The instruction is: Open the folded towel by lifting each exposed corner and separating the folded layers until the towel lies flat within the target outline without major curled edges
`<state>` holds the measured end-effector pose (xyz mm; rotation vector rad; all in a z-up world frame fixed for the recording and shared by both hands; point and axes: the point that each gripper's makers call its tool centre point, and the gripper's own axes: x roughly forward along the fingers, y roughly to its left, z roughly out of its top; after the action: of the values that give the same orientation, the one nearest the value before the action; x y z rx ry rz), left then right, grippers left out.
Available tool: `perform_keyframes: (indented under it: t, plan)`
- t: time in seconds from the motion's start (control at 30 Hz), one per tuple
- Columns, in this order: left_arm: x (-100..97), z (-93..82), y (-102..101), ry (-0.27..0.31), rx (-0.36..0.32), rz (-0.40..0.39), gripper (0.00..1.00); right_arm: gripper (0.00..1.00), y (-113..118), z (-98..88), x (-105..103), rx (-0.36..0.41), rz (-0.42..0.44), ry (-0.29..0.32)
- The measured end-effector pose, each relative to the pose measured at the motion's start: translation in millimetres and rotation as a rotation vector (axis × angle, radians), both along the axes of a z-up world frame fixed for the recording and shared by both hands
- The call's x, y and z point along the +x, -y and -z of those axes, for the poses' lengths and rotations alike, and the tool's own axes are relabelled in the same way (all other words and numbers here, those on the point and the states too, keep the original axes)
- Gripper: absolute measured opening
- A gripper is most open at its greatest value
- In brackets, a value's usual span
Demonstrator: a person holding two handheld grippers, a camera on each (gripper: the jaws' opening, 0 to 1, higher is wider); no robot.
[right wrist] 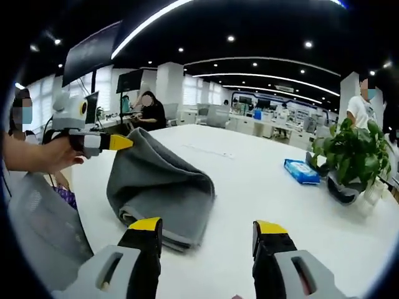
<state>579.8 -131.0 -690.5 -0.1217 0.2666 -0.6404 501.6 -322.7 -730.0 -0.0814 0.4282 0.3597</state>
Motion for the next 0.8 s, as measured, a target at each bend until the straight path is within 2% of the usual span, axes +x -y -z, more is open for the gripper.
perform_keyframes:
  t: [0.23, 0.3, 0.43, 0.57, 0.8]
  plan:
    - [3.6, 9.1, -17.5, -0.02, -0.02, -0.056, 0.02, 0.52, -3.8, 10.8, 21.2, 0.056, -0.037, -0.059]
    - [4.3, 12.6, -21.3, -0.025, -0.02, -0.067, 0.03, 0.51, -6.9, 20.5, 27.6, 0.089, -0.049, -0.099]
    - [6.9, 17.0, -31.9, -0.037, 0.002, -0.11, 0.03, 0.51, -12.6, 33.2, 40.6, 0.125, -0.062, -0.133]
    - [9.7, 21.5, -42.5, -0.068, -0.033, -0.15, 0.03, 0.48, -17.3, 45.9, 49.1, 0.121, -0.079, -0.164]
    - [8.8, 26.4, -48.5, -0.083, -0.019, -0.179, 0.03, 0.46, -26.8, 72.0, 55.2, 0.126, -0.105, -0.231]
